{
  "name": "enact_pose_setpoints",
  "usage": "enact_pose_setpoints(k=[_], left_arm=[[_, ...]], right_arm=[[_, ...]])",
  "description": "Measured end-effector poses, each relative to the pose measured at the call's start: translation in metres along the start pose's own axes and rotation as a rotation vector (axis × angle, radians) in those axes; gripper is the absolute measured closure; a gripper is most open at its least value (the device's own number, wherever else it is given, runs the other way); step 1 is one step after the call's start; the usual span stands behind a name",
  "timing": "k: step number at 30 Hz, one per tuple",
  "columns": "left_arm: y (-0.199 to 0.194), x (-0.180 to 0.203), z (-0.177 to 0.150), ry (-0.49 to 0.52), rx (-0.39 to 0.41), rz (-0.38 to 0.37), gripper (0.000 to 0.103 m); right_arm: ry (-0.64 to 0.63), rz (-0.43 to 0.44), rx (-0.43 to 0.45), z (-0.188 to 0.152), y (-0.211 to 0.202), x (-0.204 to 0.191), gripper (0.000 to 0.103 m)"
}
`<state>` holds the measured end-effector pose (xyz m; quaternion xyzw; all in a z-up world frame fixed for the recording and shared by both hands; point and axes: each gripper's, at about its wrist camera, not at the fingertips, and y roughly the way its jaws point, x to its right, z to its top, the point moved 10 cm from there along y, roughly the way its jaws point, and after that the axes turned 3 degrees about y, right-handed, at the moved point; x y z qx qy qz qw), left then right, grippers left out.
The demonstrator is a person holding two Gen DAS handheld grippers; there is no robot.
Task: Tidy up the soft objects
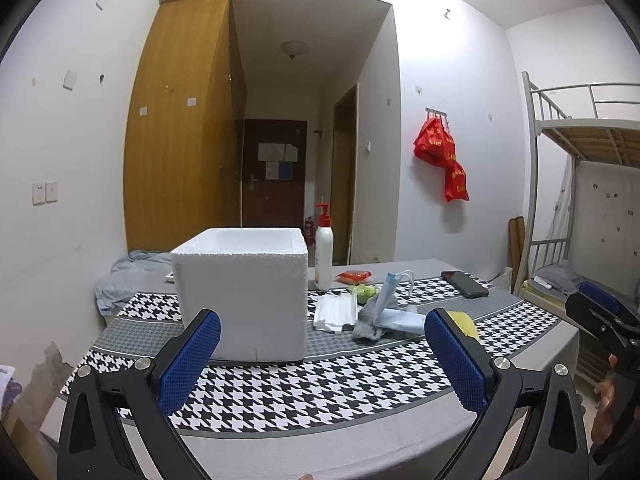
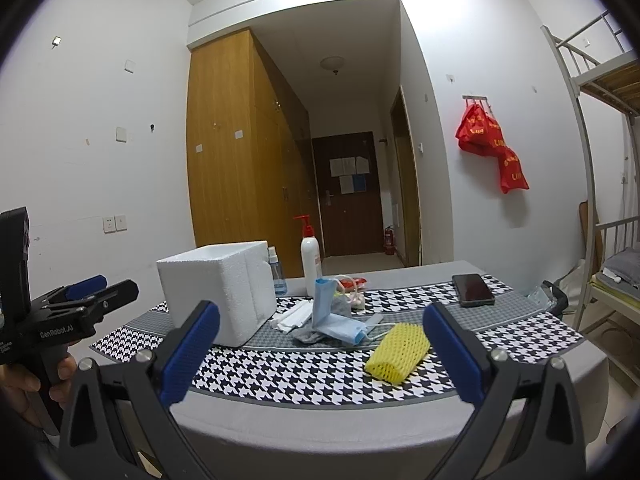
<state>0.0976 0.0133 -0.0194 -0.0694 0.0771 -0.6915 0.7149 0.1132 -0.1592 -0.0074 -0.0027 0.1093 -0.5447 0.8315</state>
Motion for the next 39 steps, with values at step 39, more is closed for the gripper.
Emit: enact_pose_setpoints(k=[39], left_arm=[[0.013,-0.006,0.001,-0.03,-0.019,-0.002,0.001]], right_arm=[[-0.009,-0.005,-0.026,0.004,0.013,0.007,0.0]])
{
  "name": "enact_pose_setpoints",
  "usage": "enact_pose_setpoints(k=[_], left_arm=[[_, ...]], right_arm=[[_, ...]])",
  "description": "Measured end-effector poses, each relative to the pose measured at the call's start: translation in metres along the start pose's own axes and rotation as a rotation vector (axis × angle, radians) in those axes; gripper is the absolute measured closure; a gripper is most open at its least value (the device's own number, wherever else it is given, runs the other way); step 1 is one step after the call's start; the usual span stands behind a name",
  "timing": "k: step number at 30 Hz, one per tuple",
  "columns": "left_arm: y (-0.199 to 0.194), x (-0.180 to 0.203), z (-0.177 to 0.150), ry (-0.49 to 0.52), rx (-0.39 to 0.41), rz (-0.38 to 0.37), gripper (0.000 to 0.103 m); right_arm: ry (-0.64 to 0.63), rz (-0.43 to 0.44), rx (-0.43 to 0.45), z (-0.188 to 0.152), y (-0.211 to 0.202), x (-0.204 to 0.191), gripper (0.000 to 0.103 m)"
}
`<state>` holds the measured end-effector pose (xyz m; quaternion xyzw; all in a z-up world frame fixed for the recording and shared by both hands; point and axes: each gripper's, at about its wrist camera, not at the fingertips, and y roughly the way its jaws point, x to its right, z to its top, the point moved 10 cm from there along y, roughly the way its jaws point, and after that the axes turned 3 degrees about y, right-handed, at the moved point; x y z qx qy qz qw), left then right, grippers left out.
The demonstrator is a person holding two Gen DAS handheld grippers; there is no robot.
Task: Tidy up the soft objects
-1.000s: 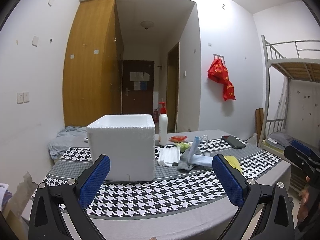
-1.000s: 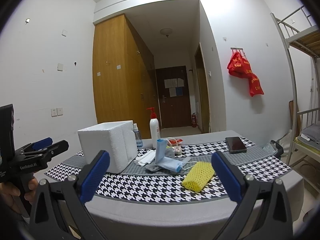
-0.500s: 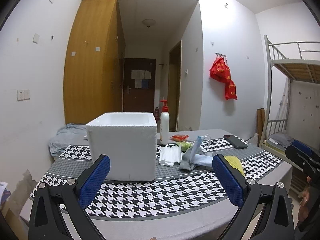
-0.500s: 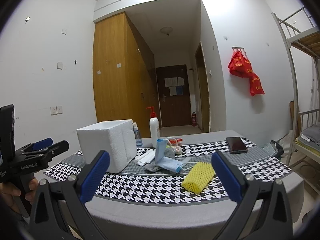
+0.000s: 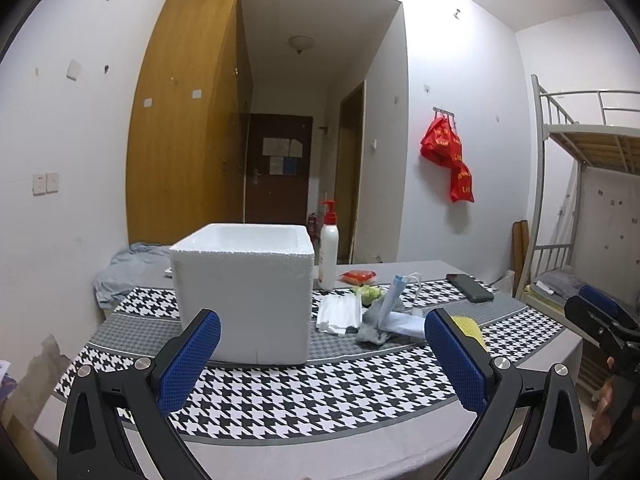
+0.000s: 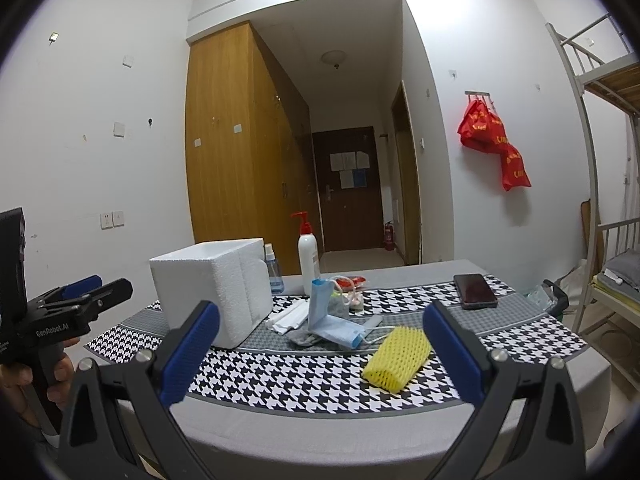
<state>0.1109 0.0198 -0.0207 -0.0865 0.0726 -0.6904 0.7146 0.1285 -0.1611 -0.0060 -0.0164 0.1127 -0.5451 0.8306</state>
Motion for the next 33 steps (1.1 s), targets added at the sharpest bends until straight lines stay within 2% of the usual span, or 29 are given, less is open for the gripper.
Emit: enact_pose_setpoints(k=[13,33], left_arm=[[0.017,0.011,0.007,0.015,-0.005,-0.044,0.001],[0.069,0.055,0.015,0.072,-0.101,-0.167,0.001]], right_arm=[[0.001,-0.02,-0.03,-0.002,0.016,0.011,0.0],[0.024,-0.056,-0.11,-0.008,0.053,0.04,0.0]])
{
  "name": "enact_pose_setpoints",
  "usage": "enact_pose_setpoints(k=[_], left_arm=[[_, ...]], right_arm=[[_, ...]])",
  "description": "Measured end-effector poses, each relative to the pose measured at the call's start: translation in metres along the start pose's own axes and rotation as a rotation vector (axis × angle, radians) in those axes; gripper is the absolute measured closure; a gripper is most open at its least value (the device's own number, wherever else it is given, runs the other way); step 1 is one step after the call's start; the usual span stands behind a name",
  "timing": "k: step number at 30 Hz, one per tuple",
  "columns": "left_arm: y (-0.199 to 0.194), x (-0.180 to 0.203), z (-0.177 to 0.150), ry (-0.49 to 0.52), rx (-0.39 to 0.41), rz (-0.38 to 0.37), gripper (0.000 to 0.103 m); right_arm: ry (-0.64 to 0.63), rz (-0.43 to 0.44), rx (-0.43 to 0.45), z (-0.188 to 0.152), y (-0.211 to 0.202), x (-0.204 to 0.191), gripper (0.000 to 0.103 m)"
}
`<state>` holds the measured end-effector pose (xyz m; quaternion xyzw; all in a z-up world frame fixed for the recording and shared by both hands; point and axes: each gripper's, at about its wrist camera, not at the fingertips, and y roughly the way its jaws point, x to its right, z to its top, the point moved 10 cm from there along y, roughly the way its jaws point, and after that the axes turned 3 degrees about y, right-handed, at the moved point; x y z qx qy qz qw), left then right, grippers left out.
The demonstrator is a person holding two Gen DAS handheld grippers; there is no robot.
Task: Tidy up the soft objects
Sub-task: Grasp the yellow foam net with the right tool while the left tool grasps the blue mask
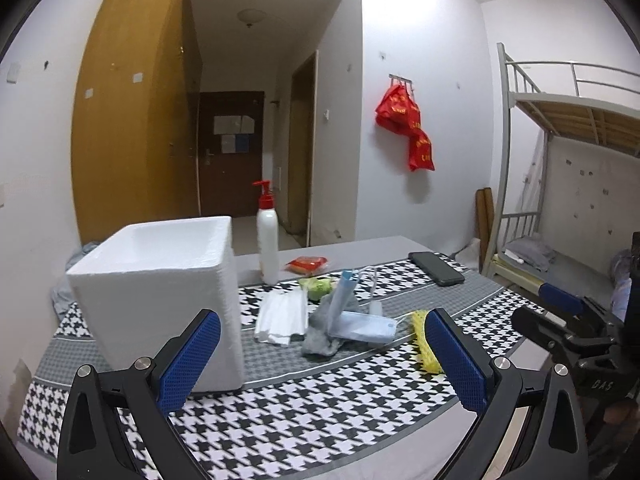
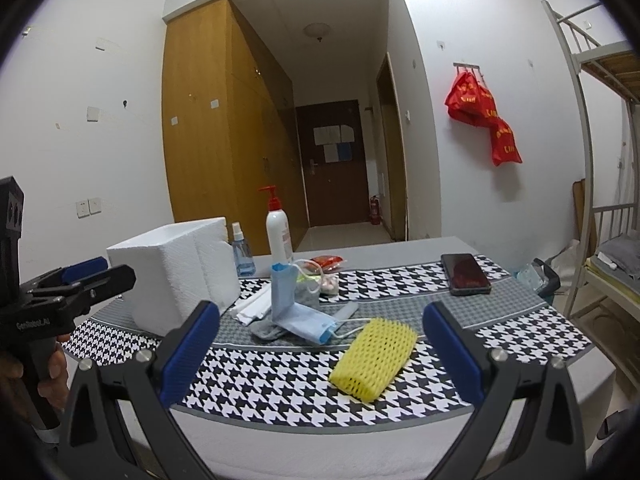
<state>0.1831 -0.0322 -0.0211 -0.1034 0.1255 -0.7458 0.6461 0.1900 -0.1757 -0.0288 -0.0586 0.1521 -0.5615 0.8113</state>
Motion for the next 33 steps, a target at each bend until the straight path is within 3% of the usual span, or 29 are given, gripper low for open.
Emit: enact_pose_setpoints(k=[10,33], left_arm=[[0.036,0.015,0.001,0.0,-0.064,-0.055,0.001],[0.127,0.022,-0.021,0.016,-0.249,-0.071,0.001]], right_arm=[[0.019,-0.032,-0.032,0.002,0.015,0.019,0.0],[0.078,-0.052,-0.18,-0.033,0.073,0.057,0.0]])
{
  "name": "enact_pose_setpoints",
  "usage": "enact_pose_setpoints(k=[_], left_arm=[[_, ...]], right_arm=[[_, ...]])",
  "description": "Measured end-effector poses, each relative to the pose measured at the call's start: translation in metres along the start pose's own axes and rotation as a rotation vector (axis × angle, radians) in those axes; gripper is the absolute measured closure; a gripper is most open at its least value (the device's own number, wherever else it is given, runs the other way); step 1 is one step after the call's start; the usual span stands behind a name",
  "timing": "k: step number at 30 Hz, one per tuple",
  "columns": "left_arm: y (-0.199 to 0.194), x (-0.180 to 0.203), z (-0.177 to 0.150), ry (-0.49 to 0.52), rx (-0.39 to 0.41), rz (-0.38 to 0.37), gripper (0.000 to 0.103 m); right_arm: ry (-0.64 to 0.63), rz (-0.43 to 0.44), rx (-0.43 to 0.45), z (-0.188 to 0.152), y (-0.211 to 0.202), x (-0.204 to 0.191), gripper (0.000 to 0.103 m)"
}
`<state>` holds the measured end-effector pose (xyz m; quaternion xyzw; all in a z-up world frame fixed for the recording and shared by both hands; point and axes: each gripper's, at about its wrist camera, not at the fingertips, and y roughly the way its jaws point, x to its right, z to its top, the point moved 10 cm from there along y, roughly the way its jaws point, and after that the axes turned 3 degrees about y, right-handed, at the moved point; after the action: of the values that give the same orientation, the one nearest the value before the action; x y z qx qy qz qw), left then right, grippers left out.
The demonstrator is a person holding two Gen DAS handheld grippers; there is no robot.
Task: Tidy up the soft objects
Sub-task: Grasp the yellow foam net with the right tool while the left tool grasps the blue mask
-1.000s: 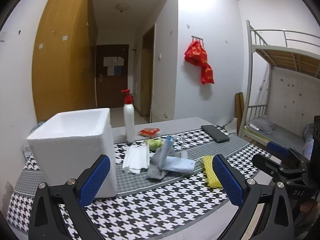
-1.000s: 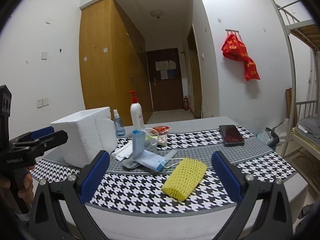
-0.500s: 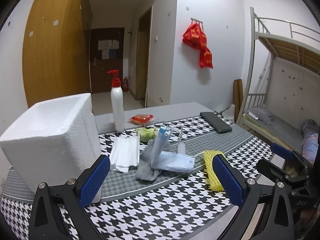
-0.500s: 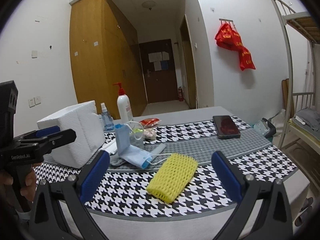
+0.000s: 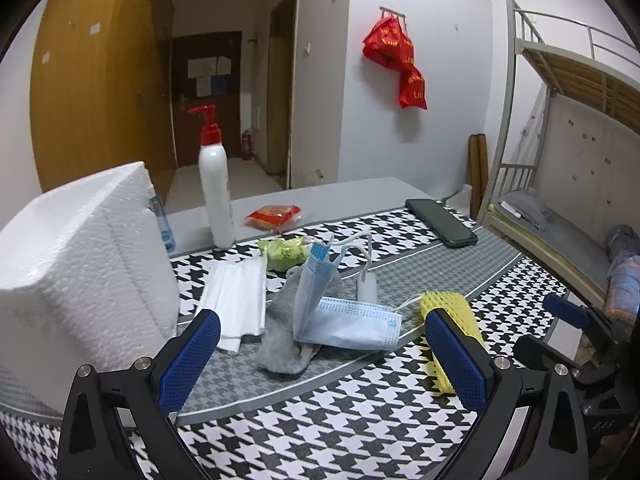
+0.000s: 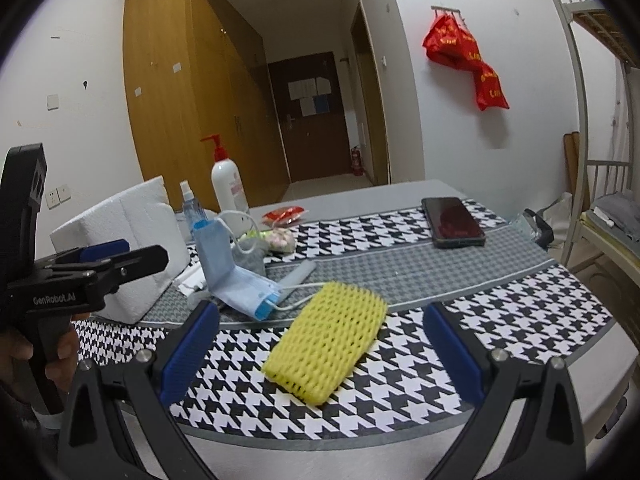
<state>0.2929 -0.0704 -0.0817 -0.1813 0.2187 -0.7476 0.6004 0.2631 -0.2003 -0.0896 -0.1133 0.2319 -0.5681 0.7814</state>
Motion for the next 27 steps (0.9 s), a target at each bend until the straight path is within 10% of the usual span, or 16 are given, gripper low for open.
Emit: enact_pose_setpoints(k=[27], left_arm=[[0.074,-0.005,-0.005,-0.06,-0.157,-0.075,0.007]], right_arm=[[-0.002,-0.009,-0.175,-0.024,0.046,0.011,0.0]])
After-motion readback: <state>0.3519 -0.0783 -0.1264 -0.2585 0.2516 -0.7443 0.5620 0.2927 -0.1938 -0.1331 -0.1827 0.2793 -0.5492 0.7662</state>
